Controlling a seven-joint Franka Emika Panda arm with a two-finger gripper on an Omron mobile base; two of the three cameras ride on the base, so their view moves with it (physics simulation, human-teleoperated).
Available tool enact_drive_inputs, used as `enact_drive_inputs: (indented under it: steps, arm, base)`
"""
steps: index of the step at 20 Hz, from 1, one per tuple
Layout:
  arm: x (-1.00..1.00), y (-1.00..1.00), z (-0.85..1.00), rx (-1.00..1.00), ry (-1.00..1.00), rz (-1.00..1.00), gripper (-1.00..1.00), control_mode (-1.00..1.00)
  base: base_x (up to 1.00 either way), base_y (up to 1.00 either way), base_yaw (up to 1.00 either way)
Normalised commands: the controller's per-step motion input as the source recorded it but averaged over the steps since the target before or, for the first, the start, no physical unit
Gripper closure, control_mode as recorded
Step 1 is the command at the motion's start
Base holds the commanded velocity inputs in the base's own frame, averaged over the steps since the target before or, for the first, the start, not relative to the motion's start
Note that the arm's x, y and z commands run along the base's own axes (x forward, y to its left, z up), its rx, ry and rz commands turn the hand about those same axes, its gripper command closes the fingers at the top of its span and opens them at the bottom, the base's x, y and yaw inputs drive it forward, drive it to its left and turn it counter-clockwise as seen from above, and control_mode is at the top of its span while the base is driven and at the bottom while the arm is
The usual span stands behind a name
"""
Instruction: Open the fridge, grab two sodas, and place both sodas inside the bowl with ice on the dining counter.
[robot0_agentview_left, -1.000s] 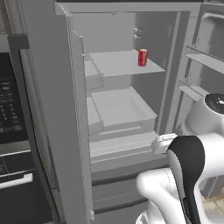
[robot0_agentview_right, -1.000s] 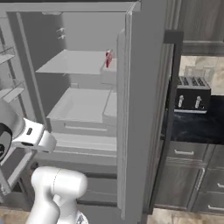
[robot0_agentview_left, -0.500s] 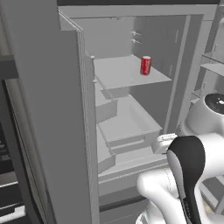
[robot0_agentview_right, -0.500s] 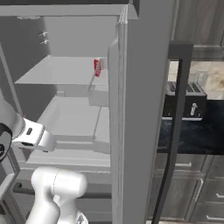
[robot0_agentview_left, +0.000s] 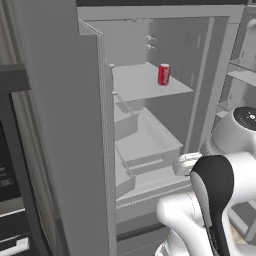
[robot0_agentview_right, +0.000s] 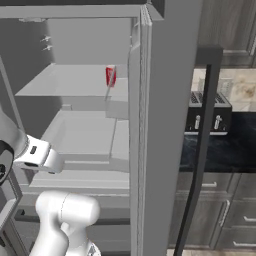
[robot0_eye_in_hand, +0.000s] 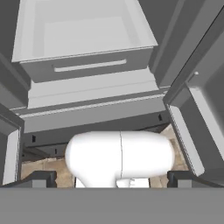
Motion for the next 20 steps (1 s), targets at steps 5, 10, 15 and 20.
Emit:
enact_drive_inputs:
  steps: [5, 10, 15, 20]
  arm:
    - [0.00, 0.00, 0.00, 0.00, 0.00, 0.00, -1.00, 1.00]
    - [0.22, 0.07, 0.02, 0.00, -0.05, 0.00, -1.00, -1.00]
    - [0.21, 0.03, 0.34, 0.00, -0.31, 0.00, -1.00, -1.00]
    - [0.21, 0.00, 0.49, 0.00, -0.34, 0.00, -1.00, -1.00]
  base:
    - [0.65, 0.30, -0.05]
    - [0.43, 0.13, 0.00]
    - [0.00, 0.00, 0.00]
    - [0.00, 0.00, 0.00]
